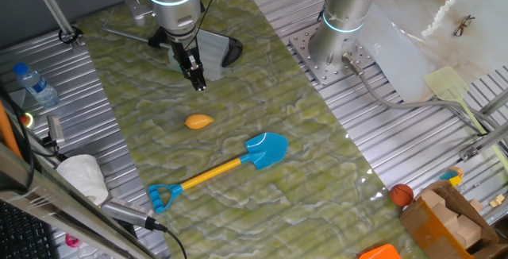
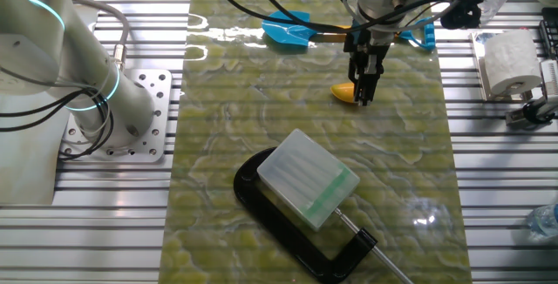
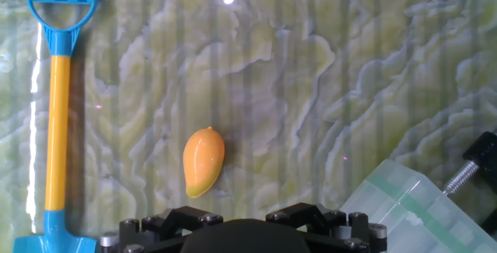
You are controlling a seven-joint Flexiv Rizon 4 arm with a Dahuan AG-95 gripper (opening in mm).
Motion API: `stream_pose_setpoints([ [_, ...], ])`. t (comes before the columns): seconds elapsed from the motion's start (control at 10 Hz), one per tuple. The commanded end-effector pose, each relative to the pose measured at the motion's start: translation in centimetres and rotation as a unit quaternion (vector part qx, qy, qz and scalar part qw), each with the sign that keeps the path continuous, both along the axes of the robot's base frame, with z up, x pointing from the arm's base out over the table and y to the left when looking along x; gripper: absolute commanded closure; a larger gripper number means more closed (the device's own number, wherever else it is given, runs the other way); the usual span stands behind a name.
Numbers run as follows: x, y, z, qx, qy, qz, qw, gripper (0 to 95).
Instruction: Use a shovel to scoop up an object
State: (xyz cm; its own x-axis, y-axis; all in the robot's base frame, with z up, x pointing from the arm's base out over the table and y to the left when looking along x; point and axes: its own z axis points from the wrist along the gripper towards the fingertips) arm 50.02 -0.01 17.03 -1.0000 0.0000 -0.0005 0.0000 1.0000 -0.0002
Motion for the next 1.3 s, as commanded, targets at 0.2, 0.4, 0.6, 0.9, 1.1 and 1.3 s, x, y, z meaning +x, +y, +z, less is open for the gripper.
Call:
stream_pose_setpoints([
  [0.2, 0.0, 0.0, 0.0, 0.029, -0.056, 0.124, 0.9904, 95.0],
  [0.4, 0.1, 0.1, 0.0, 0.028, -0.055, 0.123, 0.9905, 95.0],
  [0.6, 0.3, 0.2, 0.1, 0.028, -0.055, 0.122, 0.9906, 95.0],
  [0.9, 0.5, 0.5, 0.2, 0.029, -0.054, 0.119, 0.9910, 95.0],
  [1.1, 0.8, 0.7, 0.3, 0.029, -0.054, 0.115, 0.9915, 95.0],
  [1.3, 1.6, 1.0, 0.2, 0.030, -0.052, 0.106, 0.9926, 95.0],
])
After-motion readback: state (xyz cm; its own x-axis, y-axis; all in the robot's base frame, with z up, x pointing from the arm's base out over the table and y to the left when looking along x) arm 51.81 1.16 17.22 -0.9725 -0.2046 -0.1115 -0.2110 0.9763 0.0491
